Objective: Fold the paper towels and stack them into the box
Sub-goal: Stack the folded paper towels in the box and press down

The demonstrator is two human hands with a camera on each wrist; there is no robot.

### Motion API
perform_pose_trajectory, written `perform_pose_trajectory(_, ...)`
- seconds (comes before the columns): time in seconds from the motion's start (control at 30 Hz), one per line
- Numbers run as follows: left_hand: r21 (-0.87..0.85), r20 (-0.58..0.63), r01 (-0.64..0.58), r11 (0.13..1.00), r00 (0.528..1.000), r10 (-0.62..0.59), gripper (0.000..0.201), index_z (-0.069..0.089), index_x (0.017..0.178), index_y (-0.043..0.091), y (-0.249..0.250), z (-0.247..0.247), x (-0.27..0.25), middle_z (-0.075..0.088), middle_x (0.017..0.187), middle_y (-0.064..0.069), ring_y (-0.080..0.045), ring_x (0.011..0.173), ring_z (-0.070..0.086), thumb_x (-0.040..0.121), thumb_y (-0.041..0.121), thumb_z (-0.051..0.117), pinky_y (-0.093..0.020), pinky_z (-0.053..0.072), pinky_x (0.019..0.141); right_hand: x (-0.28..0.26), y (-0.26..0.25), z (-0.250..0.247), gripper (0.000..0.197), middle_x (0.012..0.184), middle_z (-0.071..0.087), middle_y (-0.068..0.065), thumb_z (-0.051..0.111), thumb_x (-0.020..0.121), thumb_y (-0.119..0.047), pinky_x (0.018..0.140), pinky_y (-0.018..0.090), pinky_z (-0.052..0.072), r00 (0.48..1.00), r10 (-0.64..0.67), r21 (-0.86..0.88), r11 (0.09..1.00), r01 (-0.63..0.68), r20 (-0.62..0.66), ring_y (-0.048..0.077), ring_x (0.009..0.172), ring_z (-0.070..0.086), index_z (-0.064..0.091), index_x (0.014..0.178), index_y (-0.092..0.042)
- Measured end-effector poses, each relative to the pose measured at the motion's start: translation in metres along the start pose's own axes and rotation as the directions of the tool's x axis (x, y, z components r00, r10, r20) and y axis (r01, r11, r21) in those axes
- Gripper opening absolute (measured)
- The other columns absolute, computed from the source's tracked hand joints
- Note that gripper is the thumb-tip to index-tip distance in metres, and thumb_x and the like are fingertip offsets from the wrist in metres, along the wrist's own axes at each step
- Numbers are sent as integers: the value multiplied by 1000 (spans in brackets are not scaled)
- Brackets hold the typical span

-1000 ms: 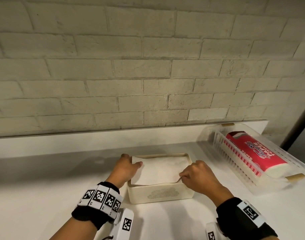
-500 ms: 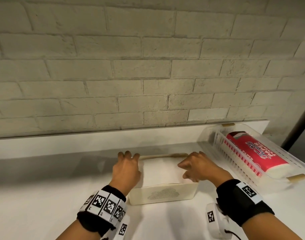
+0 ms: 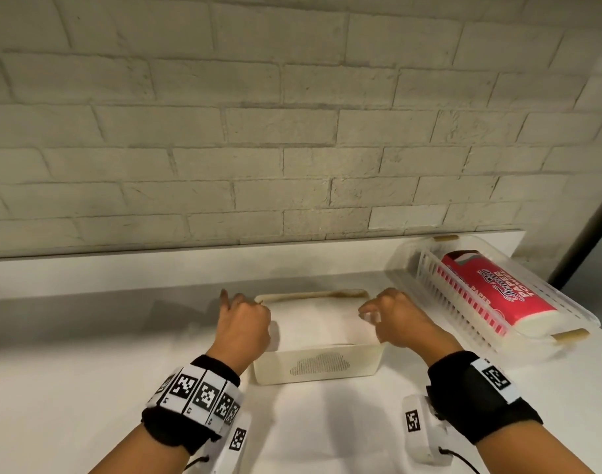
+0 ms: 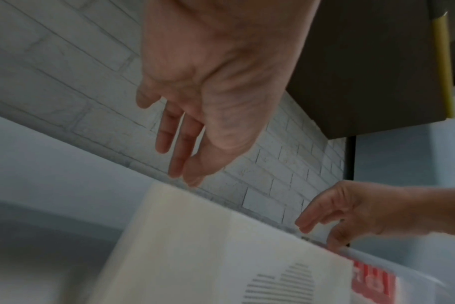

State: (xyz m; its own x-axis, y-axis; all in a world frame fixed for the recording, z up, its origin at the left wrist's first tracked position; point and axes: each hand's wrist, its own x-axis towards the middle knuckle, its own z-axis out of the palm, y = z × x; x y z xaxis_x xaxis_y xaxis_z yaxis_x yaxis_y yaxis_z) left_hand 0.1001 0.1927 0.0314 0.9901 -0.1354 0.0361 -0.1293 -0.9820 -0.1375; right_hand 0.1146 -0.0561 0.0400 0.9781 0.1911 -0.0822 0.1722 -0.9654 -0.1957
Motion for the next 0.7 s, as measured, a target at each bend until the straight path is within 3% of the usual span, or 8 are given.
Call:
perform_pose_trajectory(0.03,-87,-60,9,996,998,-14,37,64,114,22,-1,-1,-5,64,114,-1,-22,121,44,86,8,44,-43,13,116,-6,4,-2,34,111,57,3,57,83,-6,88,28,48,999,18,29,999,-17,-49,21,103,55,67,105,-31)
perform_pose_trajectory(0.1,-288,-163,0,958,985,-49,34,66,111,24,-2,-4,-22,65,115,4,-19,117,49,86,9,47,-29,30,105,-23,10,-5,37,123,59,2,60,86,-14,99,30,44,992,57,72,996,-49,-111,21,114,54,62,120,-28)
perform_pose_trajectory(0.23,-509,-61,-51,859,998,22,19,66,104,26,9,-5,-68,67,104,9,-13,98,60,91,26,52,-24,47,78,-71,4,-1,33,108,66,-6,67,83,-27,85,19,44,994,72,154,986,-59,-80,9,93,59,64,116,-27)
perform_pose_trajectory(0.3,-525,149,-50,850,978,150,24,64,109,25,17,7,-88,64,107,7,-13,99,59,89,35,58,-24,47,82,-94,-4,15,36,109,64,-6,70,81,-32,83,15,42,992,83,155,983,-98,98,7,92,57,63,116,-27)
perform_pose_trajectory(0.4,-443,402,-77,893,873,275,46,54,124,21,29,40,-111,55,123,1,-16,110,54,84,44,62,-24,44,88,-120,-9,51,45,115,59,-5,75,75,-33,78,13,39,945,119,141,976,-168,304,7,93,53,61,117,-26)
perform_pose_trajectory(0.53,-410,393,-111,905,874,285,68,37,138,19,39,63,-128,38,133,-2,-20,126,36,81,47,63,-31,36,103,-135,-13,84,63,120,52,-3,77,70,-34,83,17,41,918,206,182,943,-278,339,11,104,53,50,127,-24)
perform_pose_trajectory(0.6,-422,382,-98,901,882,275,67,38,136,20,42,64,-131,40,131,-1,-19,123,39,79,43,67,-30,37,100,-137,-16,92,70,126,48,-1,77,69,-33,89,22,42,918,239,165,939,-301,317,15,114,51,45,131,-23)
perform_pose_trajectory(0.7,-429,419,-63,901,870,261,58,43,129,20,43,60,-132,49,128,0,-19,117,48,79,35,68,-26,38,95,-136,-20,99,67,123,51,0,78,68,-25,86,23,46,908,260,192,923,-334,328,15,107,54,46,127,-23)
